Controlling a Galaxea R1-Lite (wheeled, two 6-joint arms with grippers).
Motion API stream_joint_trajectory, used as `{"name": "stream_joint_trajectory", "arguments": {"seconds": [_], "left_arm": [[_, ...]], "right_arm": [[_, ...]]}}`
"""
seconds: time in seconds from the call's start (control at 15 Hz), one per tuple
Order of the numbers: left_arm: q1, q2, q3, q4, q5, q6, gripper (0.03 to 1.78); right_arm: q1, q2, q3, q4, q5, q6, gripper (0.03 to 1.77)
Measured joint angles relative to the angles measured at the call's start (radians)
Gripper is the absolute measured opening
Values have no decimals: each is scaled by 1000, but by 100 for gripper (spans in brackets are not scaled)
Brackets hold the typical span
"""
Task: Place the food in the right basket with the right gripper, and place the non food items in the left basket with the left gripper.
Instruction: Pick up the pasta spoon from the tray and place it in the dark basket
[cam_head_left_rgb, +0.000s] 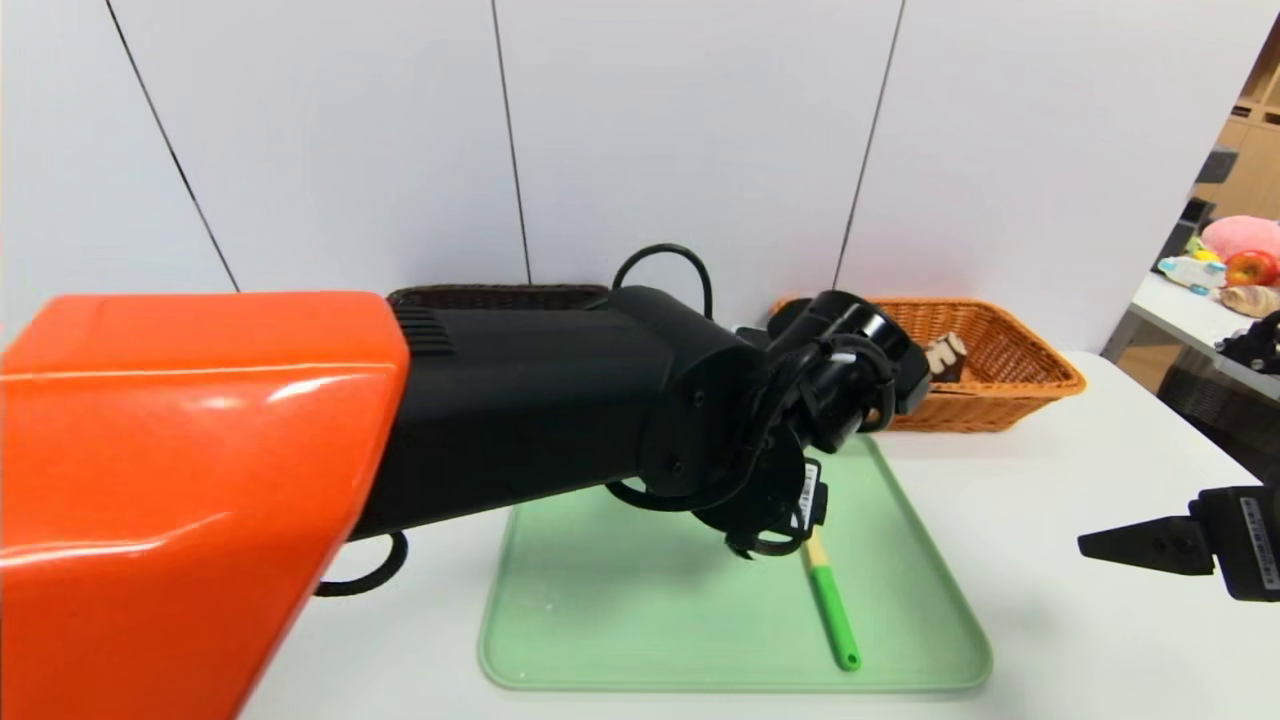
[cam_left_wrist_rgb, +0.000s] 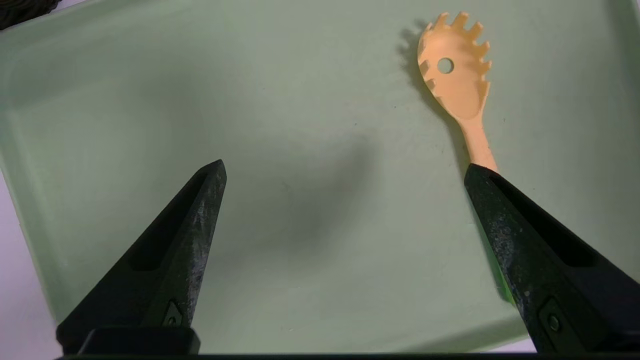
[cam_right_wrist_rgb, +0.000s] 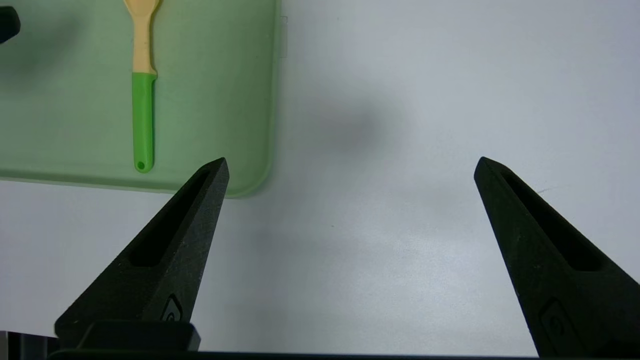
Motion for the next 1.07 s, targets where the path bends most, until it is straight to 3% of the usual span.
{"name": "stream_joint_trajectory", "arguments": {"seconds": [0.27,1.07], "left_arm": [[-21,65,-16,-1,24,-53,169],[-112,131,-17,-81,54,-61,169]], "right_arm": [[0,-1,5,0,1,2,169],[1,-17,39,-2,14,7,169]]}}
